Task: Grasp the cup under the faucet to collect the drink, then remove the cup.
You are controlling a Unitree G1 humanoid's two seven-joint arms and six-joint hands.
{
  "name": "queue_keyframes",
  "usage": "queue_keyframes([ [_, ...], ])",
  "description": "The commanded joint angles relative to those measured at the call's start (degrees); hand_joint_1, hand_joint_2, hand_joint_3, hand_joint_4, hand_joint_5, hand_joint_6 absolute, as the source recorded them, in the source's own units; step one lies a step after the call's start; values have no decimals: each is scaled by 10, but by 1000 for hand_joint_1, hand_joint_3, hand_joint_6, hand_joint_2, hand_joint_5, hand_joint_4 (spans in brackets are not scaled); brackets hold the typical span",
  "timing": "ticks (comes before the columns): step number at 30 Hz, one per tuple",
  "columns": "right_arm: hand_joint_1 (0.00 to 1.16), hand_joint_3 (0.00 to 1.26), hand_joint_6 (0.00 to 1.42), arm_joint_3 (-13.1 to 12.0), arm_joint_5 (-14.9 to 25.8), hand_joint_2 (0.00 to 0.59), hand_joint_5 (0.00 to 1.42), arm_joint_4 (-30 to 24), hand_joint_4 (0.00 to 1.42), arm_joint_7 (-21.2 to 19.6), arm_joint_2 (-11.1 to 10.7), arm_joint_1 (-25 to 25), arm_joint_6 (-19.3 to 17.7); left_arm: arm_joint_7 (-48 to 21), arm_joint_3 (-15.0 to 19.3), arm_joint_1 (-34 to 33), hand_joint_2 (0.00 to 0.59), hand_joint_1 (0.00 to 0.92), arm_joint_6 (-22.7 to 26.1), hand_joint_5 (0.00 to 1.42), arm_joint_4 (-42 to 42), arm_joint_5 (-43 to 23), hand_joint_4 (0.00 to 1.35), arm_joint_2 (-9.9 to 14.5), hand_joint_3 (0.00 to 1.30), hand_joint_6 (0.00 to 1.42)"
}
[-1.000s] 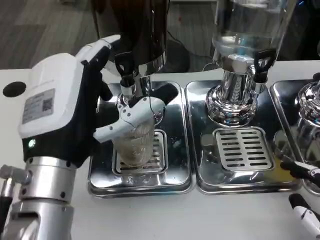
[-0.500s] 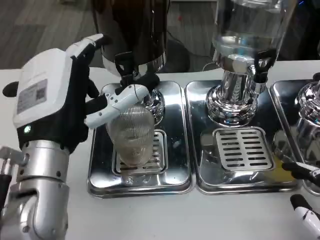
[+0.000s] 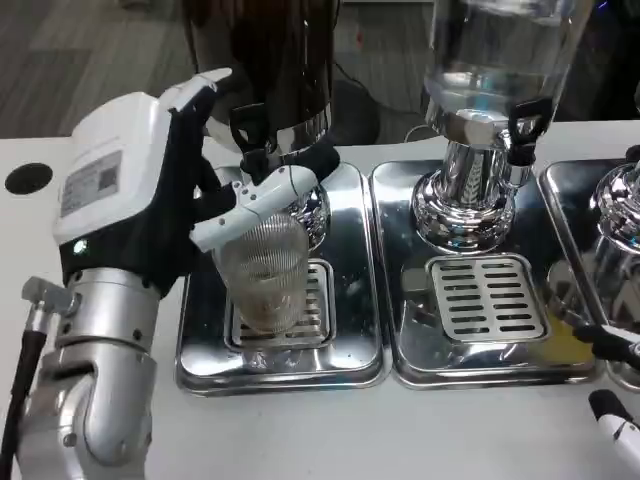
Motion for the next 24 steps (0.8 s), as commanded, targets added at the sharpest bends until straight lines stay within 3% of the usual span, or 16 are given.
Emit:
queue_keyframes([
  [1,530,255,45,-3,6,390,194,3,178,4,-3,1,-11,-8,-4,-3,32,22,6,757,4,-8,224,1,288,910],
  [24,535,244,62,-6,11,390,194,15,178,7,-3,3,-23,-21,-20,0,33,22,14,774,21,-20,250,4,313,913],
])
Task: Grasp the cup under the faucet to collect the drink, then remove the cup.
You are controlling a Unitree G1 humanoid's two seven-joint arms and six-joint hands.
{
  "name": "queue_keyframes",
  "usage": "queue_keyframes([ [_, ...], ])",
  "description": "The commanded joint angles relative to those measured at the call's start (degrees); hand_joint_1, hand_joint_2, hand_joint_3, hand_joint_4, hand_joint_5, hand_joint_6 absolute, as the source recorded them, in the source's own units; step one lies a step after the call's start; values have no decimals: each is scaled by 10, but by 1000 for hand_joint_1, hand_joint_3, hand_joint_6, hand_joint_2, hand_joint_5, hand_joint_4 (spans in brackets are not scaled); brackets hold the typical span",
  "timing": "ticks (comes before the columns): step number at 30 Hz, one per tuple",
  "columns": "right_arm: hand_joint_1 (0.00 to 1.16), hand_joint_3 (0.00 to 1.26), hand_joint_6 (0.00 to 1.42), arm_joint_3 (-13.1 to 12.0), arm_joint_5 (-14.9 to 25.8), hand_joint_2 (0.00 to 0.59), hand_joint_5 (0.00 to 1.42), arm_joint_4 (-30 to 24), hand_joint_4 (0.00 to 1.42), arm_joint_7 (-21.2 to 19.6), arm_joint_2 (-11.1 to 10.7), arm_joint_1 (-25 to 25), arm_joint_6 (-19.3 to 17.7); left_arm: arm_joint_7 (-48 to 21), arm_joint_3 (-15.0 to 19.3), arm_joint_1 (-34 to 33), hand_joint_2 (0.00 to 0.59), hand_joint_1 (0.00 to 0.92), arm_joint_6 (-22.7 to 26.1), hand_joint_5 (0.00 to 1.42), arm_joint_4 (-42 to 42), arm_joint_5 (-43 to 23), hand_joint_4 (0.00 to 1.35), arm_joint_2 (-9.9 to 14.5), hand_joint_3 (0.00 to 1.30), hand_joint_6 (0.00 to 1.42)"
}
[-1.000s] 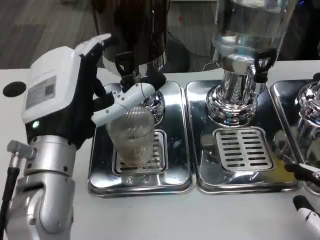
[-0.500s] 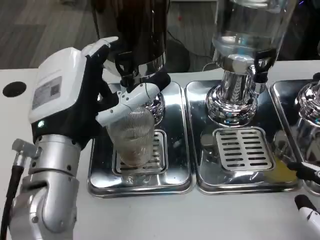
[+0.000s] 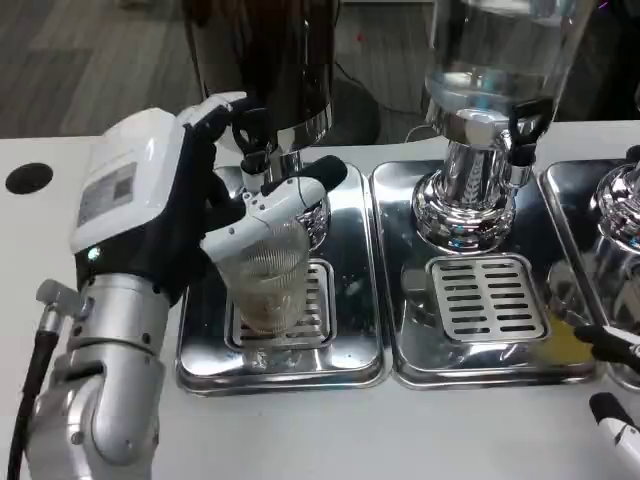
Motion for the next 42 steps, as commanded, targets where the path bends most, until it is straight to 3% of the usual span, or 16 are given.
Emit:
queue_keyframes([
  [1,535,243,62,-5,8,390,194,7,178,3,-3,3,-12,-10,-9,-1,33,22,2,774,8,-5,250,4,314,913],
  [19,530,241,63,-4,10,385,194,11,178,4,-1,1,-14,-35,-25,5,33,22,-6,785,-9,-11,269,27,334,913],
  [42,511,243,63,-2,9,392,204,9,178,5,0,4,-17,-50,-52,43,24,12,-13,785,-35,-21,274,36,337,886],
])
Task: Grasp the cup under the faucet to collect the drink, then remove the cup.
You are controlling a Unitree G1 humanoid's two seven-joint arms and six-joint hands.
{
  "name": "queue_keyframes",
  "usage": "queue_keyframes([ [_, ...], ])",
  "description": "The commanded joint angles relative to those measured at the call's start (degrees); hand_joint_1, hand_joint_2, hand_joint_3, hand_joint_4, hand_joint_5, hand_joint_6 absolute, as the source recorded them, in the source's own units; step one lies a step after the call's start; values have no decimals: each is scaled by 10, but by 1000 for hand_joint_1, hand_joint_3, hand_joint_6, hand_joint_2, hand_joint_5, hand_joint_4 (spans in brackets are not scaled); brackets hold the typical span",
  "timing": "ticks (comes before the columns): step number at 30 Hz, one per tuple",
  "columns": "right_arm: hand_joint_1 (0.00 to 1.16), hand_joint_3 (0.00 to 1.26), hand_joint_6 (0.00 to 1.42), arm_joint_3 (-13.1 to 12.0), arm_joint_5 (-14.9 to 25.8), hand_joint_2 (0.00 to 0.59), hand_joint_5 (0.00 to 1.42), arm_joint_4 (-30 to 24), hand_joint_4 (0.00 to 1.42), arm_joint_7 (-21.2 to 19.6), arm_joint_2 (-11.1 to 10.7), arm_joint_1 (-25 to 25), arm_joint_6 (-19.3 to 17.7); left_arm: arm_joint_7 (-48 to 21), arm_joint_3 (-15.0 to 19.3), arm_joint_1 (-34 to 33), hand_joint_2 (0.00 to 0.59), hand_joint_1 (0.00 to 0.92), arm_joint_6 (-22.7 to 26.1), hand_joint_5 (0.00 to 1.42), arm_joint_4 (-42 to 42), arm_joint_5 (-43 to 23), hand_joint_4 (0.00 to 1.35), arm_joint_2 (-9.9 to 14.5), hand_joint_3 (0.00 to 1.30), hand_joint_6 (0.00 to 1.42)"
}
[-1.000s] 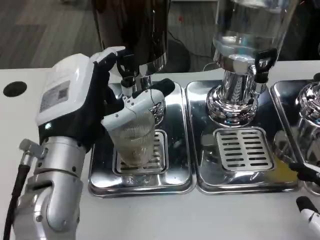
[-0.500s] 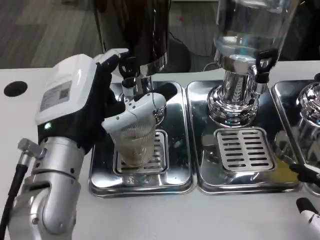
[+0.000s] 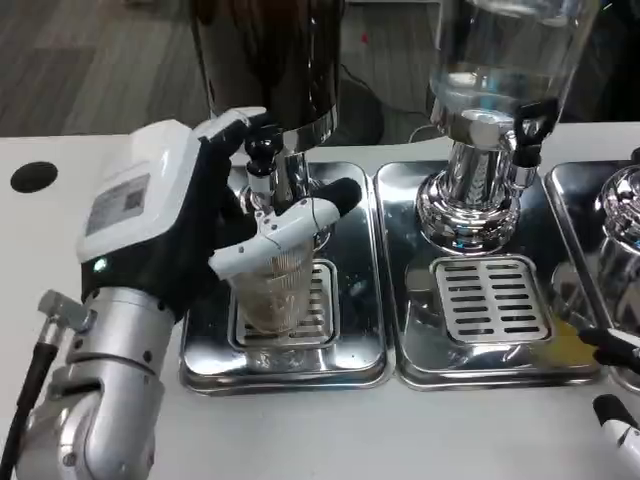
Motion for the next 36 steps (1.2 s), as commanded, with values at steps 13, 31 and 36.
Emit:
queue_keyframes([
  [13,506,244,63,-2,6,392,204,-9,178,3,-2,5,-9,-26,-32,21,24,6,-9,785,-6,-6,274,7,337,884],
  [31,507,262,2,-67,-161,388,195,-103,187,-71,-10,3,-83,-25,-32,30,24,6,-10,785,-10,-9,272,8,337,884],
  [36,521,267,0,-67,-190,390,183,-104,187,-93,-15,1,-80,-24,-32,31,24,5,-11,785,-9,-9,271,8,337,884],
])
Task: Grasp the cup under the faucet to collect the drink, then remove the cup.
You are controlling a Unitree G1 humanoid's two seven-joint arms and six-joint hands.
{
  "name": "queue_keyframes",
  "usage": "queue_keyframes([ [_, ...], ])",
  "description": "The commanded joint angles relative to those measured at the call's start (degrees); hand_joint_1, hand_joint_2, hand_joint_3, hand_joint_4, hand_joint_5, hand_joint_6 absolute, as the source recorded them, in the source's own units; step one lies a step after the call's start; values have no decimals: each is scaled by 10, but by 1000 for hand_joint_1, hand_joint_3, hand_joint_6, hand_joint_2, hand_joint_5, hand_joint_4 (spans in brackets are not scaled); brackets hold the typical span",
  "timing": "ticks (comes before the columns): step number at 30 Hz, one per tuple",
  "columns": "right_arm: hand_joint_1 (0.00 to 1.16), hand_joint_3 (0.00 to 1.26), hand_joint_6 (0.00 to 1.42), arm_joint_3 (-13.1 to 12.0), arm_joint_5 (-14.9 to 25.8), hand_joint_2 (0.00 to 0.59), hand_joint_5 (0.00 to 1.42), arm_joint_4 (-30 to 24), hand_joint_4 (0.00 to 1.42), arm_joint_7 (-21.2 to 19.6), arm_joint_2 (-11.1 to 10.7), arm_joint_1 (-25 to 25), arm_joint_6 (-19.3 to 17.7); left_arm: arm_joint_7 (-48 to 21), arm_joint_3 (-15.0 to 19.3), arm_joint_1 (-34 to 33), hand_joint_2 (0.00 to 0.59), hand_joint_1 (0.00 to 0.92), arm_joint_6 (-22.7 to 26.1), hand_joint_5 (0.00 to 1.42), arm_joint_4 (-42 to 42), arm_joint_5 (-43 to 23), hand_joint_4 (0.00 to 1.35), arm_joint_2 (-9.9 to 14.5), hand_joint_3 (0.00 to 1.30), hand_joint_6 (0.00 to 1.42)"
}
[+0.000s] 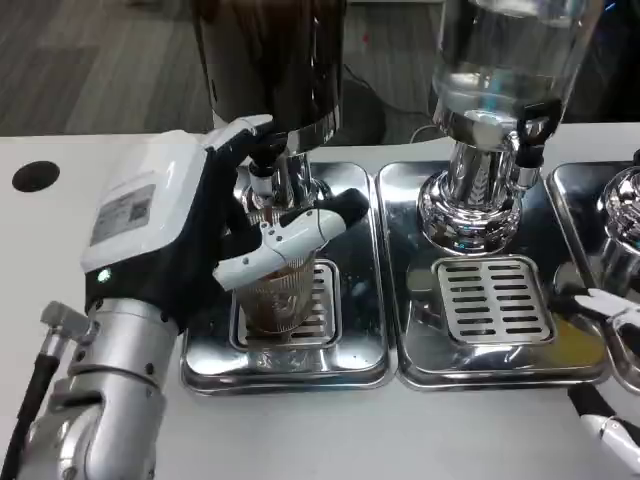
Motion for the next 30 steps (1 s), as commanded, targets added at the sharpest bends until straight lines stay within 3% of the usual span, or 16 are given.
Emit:
queue_keyframes([
  [1,522,267,0,-6,-20,390,183,-3,187,-21,-7,0,0,-24,-23,14,24,5,-11,785,6,-7,271,5,337,884],
  [30,533,272,0,9,7,390,179,-3,178,-18,-20,0,22,-24,-24,12,24,5,-14,777,11,-11,270,6,337,884],
])
